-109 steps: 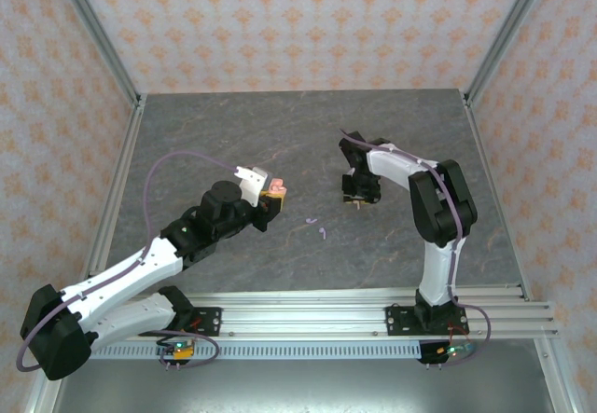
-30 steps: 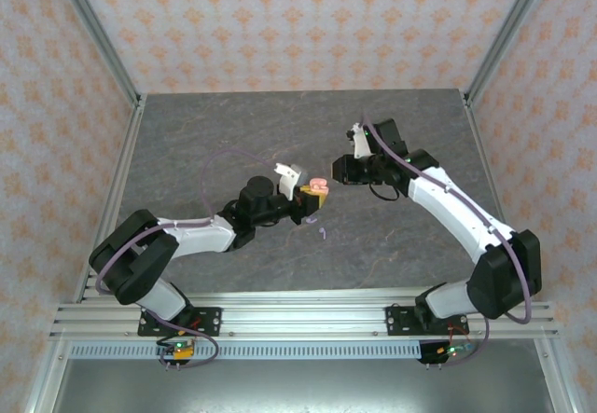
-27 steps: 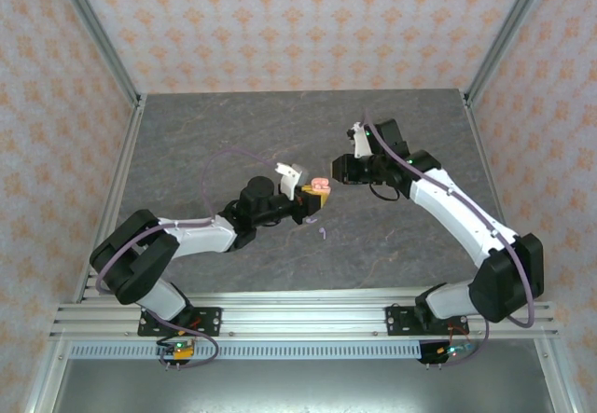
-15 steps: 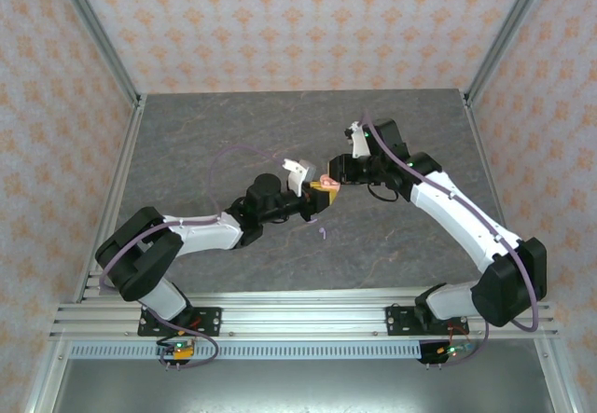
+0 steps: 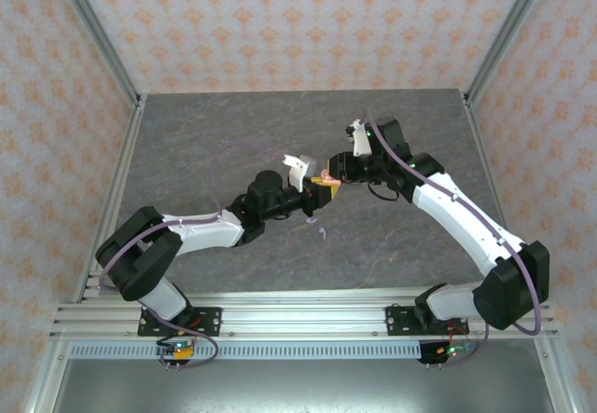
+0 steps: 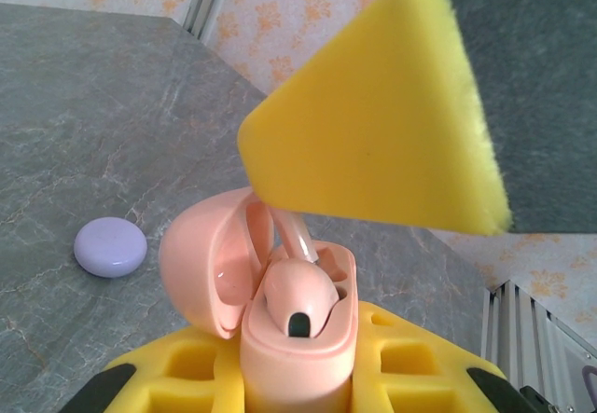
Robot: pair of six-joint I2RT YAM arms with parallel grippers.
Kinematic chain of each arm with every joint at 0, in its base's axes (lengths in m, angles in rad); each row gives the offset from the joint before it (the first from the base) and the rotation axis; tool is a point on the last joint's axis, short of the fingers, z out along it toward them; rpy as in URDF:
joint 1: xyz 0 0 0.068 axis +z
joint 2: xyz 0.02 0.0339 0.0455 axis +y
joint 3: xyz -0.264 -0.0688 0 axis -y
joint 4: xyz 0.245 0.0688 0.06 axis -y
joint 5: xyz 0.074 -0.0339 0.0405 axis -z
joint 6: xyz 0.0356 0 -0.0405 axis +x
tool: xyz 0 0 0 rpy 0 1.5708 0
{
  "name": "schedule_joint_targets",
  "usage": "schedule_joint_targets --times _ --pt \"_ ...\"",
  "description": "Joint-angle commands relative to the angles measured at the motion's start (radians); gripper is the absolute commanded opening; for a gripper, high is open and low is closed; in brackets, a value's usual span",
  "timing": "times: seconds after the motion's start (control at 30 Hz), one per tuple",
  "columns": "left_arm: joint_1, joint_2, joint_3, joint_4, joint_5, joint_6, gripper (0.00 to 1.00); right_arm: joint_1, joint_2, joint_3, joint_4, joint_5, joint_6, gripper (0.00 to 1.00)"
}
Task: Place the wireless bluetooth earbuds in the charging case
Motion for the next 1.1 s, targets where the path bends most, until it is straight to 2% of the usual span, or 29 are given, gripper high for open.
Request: schedule_joint_targets --times 0.0,1.07 --pt "-0.006 0.004 0.035 -0.005 -0.028 -0.005 0.02 0.004 -0.033 0.004 0.018 -0.009 0.008 0.21" --pt "-0.006 -0.001 0.044 0.011 -0.032 -0.030 0.01 0.004 -0.034 -0.030 -0.011 0.031 -0.007 0.21"
